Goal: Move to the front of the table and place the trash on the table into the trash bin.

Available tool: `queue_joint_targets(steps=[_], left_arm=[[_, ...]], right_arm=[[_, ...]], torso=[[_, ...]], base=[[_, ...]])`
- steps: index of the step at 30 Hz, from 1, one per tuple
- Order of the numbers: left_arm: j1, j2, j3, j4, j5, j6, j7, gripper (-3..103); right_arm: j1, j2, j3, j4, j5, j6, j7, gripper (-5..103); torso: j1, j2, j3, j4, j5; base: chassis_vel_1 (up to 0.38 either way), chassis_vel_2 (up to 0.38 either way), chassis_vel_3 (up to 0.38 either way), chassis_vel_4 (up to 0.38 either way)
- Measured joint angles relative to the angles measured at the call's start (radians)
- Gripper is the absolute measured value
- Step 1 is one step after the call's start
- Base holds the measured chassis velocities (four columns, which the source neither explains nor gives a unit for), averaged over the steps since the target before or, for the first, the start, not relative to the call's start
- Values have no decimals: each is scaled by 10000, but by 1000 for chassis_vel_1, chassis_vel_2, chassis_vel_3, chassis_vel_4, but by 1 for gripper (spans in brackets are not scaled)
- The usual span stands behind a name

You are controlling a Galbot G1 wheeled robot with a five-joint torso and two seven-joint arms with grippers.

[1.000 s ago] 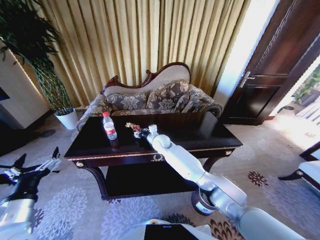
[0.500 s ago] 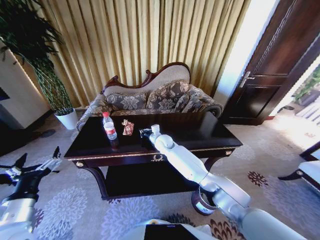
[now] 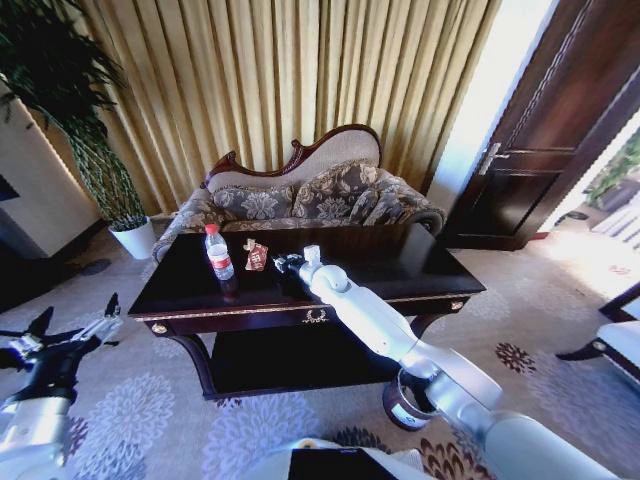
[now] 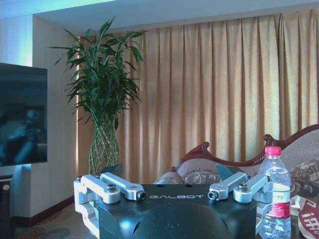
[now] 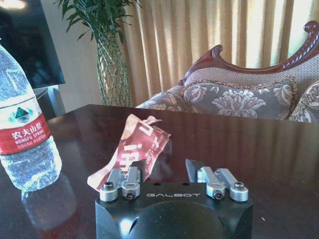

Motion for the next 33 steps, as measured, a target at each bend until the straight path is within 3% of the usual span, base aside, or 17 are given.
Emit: queue_joint_targets(steps=[4, 6, 9, 13, 33], left_arm=[[18, -22, -10, 0, -5, -1, -1, 100], [21, -43, -41, 0, -15, -4, -2, 100], [26, -60, -76, 0, -33, -11, -1, 100], [85, -109, -197, 0, -87, -98, 16, 100], [175, -278, -378, 0, -238, -224, 144, 100]], right_arm=[[154, 178, -130, -176, 44, 6, -23, 61], [224, 312, -232, -314, 53, 29, -79, 73], [274, 468, -266, -470, 49, 79, -154, 78], [429, 814, -286, -895, -13, 192, -229, 97], [1101, 1731, -38, -2416, -519, 433, -269, 100]], torso=[[0, 0, 0, 0, 0], [0, 0, 0, 0, 0], [0, 0, 0, 0, 0], [0, 0, 0, 0, -1], [1, 0, 0, 0, 0]], base=[[0, 0, 0, 0], [0, 0, 0, 0], [0, 0, 0, 0], [0, 0, 0, 0], [0, 0, 0, 0]])
